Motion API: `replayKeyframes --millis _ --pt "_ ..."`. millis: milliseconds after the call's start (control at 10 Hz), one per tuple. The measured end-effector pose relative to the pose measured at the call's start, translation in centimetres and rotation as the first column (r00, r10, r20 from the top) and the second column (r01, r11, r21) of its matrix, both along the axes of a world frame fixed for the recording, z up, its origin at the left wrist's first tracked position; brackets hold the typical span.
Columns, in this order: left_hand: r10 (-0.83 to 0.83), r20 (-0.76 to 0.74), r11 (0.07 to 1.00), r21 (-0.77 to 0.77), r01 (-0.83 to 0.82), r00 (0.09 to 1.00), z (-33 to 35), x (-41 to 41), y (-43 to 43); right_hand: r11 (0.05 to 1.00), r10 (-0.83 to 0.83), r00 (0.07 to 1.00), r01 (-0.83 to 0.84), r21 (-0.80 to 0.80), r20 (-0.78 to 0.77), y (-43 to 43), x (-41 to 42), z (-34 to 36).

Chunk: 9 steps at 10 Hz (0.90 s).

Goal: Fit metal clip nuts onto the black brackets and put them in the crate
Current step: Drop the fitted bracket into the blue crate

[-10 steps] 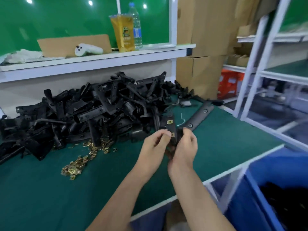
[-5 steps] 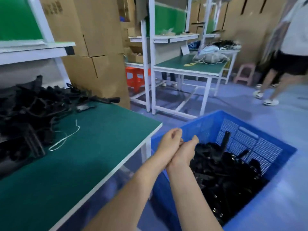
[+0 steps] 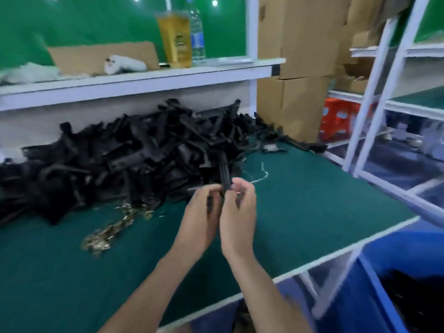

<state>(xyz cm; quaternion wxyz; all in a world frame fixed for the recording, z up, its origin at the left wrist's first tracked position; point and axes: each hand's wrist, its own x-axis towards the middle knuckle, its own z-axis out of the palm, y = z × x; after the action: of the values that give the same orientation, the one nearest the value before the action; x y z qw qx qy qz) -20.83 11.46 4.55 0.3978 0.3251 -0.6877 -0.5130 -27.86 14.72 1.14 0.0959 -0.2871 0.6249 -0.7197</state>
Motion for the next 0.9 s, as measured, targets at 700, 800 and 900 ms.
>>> replayKeyframes --millis 700,800,900 --pt "0.58 0.669 0.782 -0.617 -0.088 0.465 -7.0 17.5 -16.9 0.783 0.425 0.489 0.224 0.581 -0.762 -18.3 11.5 -1.2" --pt "0.572 0.651 0.78 -0.62 -0.086 0.499 -6.8 17.8 -16.9 0.712 0.5 0.557 0.171 0.681 -0.663 -20.6 12.1 -0.5" --pt "0.573 0.606 0.773 -0.623 -0.118 0.551 -6.6 18.3 -16.9 0.687 0.508 0.661 0.075 0.722 -0.552 -21.6 12.3 0.5"
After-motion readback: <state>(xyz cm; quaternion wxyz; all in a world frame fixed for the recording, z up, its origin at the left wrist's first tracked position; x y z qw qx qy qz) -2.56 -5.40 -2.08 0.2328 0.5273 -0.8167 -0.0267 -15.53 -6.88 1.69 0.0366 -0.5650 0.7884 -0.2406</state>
